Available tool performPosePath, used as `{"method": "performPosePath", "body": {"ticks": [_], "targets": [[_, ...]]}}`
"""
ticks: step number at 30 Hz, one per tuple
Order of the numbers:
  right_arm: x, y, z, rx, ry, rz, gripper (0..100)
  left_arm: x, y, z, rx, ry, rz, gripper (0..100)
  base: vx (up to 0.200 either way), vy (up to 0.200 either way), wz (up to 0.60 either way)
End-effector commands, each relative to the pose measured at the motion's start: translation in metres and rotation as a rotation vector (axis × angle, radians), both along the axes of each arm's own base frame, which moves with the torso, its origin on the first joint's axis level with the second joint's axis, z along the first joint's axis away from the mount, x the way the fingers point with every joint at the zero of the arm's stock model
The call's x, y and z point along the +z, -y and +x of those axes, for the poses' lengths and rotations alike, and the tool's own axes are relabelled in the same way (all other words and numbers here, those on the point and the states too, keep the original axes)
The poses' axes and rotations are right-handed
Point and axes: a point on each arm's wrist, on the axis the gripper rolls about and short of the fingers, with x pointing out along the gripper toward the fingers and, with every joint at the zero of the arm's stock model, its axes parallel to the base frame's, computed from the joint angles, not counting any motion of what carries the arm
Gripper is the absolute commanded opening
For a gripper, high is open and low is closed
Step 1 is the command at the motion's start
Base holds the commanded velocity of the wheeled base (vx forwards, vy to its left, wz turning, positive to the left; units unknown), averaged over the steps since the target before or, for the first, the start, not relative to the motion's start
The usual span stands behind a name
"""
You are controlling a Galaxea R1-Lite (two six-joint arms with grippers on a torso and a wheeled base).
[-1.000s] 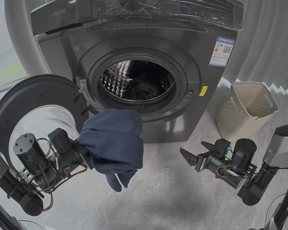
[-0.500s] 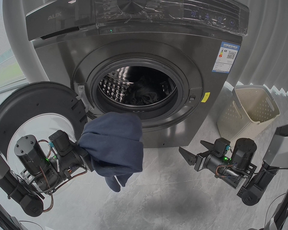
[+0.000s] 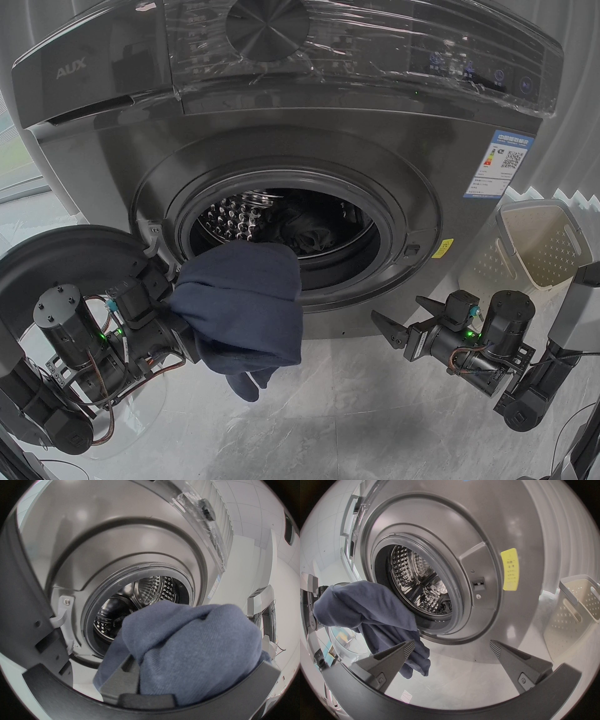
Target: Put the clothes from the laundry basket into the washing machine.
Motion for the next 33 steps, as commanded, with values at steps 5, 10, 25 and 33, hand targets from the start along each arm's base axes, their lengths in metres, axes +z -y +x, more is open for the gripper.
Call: {"method": "performPosePath", "body": {"ticks": [5,10,25,33], "targets": [[0.000,-0.004,-0.006,0.023,-0.005,-0.003,100,-0.009,0.007,0.003,-0.016,-0.034,0.018,0,0.000,0.000,0.00],[0.000,-0.005,-0.010,0.035,-0.007,-0.004,100,-0.010,0.007,0.003,-0.018,-0.035,0.018,0,0.000,0.000,0.00],[0.010,-0.015,-0.028,0.099,0.012,0.010,100,-0.019,0.076,0.057,-0.029,0.014,-0.040,0,0.000,0.000,0.00],[0.015,-0.020,-0.037,0.134,0.022,0.023,100,-0.043,0.089,0.090,0.007,0.007,-0.024,0,0.000,0.000,0.00]]}}
